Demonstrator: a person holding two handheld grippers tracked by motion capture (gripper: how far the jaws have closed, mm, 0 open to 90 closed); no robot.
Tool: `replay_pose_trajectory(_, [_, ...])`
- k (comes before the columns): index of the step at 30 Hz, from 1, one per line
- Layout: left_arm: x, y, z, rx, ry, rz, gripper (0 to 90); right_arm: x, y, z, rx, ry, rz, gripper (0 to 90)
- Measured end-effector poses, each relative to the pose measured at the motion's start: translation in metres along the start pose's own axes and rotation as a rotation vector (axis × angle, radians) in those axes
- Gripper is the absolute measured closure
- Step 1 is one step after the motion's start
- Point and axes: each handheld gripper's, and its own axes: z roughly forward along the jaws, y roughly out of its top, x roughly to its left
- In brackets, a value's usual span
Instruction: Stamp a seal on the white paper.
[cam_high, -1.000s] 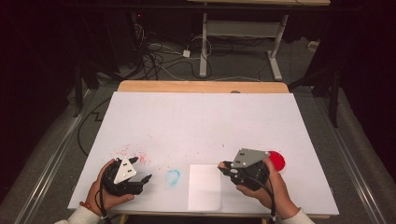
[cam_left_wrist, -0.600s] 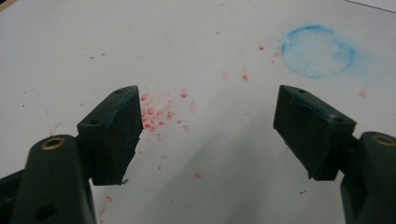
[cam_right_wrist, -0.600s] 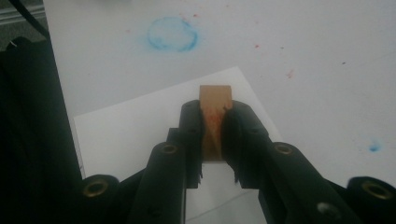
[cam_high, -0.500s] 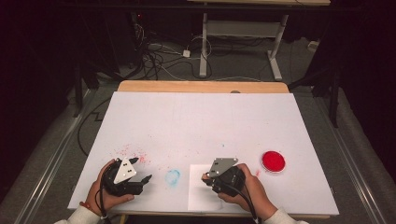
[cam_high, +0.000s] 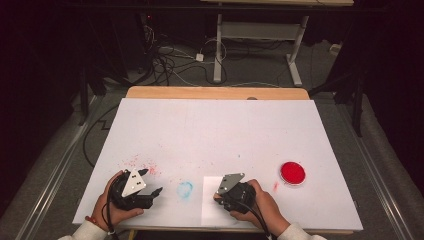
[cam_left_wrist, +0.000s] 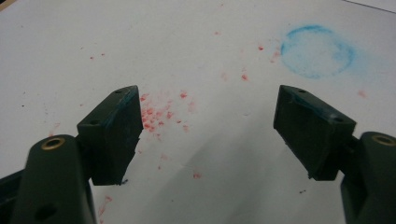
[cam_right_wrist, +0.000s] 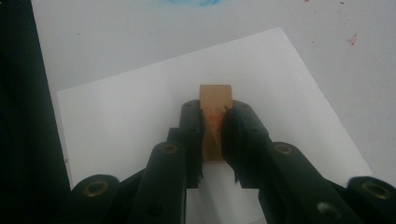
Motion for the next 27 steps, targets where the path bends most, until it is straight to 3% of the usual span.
replay_pose_trajectory(7, [-0.0006,0.0008,-0.0001,-0.001,0.005,0.015,23.0,-0.0023,-0.0023,0.0015,-0.006,0.013,0.015,76.5])
replay_pose_trajectory(27, [-0.0014,0.0011,0.0001,0.006,0.002,0.001,23.1,0.0005,-0.0014,0.002,-0.001,0.001,0.003,76.6])
